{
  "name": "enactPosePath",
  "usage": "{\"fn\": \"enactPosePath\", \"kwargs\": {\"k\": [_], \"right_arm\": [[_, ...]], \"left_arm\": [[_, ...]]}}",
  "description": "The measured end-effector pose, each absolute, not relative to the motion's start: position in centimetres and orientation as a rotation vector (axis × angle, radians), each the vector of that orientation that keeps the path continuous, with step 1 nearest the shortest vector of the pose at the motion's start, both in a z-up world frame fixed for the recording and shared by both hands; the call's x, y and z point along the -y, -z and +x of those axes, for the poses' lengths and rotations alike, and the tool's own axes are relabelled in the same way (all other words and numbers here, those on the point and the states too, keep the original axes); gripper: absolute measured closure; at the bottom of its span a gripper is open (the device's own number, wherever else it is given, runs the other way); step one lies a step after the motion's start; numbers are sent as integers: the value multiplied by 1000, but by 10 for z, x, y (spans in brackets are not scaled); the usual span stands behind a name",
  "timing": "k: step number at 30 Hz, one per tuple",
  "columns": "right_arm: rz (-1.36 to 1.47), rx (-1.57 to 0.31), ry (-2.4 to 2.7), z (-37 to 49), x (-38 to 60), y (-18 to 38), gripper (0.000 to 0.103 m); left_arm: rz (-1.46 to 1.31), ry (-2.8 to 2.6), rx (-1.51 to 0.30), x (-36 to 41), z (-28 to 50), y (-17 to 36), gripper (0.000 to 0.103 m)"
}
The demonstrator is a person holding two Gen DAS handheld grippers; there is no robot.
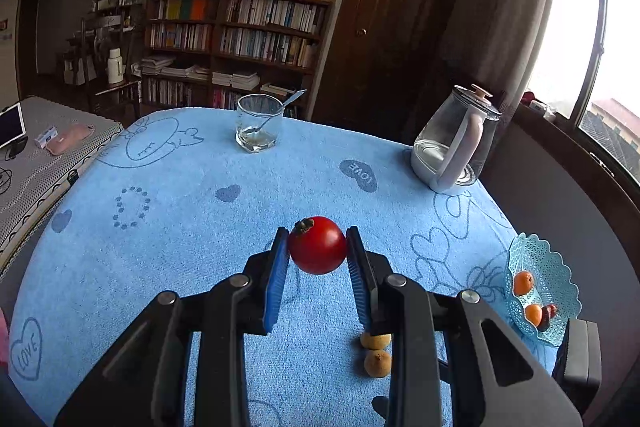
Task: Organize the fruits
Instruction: 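Lift the tomato with the left tool while the right tool grasps a pale-yellow round fruit, then carry the yellow fruit into the basket and open the right tool while the left tool holds the tomato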
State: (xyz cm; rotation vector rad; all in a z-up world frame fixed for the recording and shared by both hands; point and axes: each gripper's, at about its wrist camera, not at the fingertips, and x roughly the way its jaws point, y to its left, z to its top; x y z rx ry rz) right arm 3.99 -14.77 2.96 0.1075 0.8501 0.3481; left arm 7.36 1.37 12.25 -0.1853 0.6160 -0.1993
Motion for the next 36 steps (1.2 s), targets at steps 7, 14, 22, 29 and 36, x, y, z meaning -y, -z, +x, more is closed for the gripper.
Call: {"fn": "enactPosePath", "kwargs": {"k": [7, 14, 22, 29, 36], "right_arm": [[66, -883, -315, 62, 131, -17, 51], [43, -890, -299, 70, 127, -14, 72], [48, -875, -306, 64, 131, -16, 76], [100, -841, -305, 44, 150, -25, 76], [163, -803, -270, 27, 181, -36, 76]], "left_arm": [[-210, 193, -618, -24, 76, -125, 74], [-223, 185, -615, -30, 76, -126, 74], [-220, 187, -625, -27, 77, -123, 74], [-212, 190, -636, -25, 78, -119, 74], [-194, 202, -637, -18, 76, -117, 74]]}}
